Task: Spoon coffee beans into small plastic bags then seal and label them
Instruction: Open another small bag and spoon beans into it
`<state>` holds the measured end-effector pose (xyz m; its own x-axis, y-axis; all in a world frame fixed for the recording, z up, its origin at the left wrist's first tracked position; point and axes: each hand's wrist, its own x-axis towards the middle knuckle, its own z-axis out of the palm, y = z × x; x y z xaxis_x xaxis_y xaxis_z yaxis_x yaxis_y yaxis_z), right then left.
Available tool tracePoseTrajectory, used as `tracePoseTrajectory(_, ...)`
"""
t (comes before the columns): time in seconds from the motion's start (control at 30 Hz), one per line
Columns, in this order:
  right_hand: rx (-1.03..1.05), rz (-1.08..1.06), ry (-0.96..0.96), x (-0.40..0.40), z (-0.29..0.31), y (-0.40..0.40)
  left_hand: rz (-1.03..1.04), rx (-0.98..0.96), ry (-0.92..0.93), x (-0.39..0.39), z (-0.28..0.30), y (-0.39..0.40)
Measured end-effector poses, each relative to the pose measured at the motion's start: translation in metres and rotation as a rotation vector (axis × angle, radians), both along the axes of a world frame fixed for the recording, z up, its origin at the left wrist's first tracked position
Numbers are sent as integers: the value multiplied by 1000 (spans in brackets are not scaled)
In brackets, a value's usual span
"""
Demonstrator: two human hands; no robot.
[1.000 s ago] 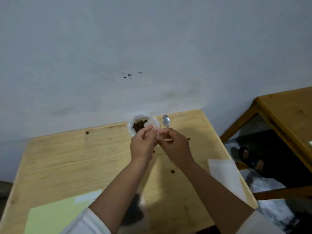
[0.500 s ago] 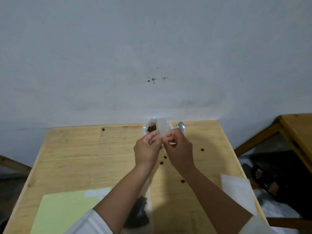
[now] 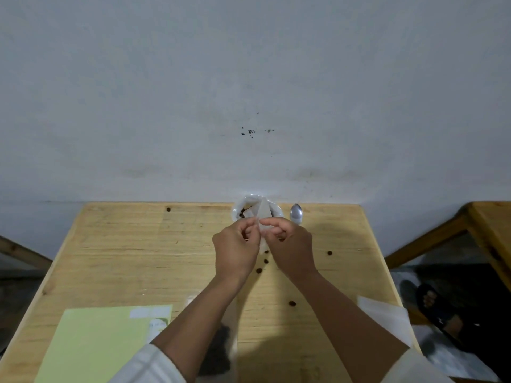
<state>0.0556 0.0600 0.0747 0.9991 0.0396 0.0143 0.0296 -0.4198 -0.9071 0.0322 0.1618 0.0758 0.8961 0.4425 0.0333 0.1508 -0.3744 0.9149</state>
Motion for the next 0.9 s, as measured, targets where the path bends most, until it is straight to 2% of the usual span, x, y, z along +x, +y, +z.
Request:
tracePoseTrajectory(0.17, -15, -20, -31, -1, 2, 8, 24, 96, -23, 0, 0, -3)
tracePoseTrajectory(0.4, -78, -29, -11, 4, 4, -3, 96, 87, 9, 4, -2, 16)
tracePoseTrajectory(0.53, -45, 48, 61, 11, 18, -3, -25, -10, -1, 3, 4, 21)
tracePoseTrajectory(0.63, -69, 91, 20, 13, 25, -6, -257, -151, 3, -2, 0, 30)
tracePoseTrajectory(0.7, -95, 128, 3, 14, 29, -8, -374, -67, 28, -5, -7, 38)
tracePoseTrajectory(0.8, -87, 210, 23, 13, 38, -7, -478, 171, 17, -3, -8, 43)
tracePoseTrajectory(0.9, -96, 311, 52, 10, 46, -3, -550, 254, -3, 3, -5, 44)
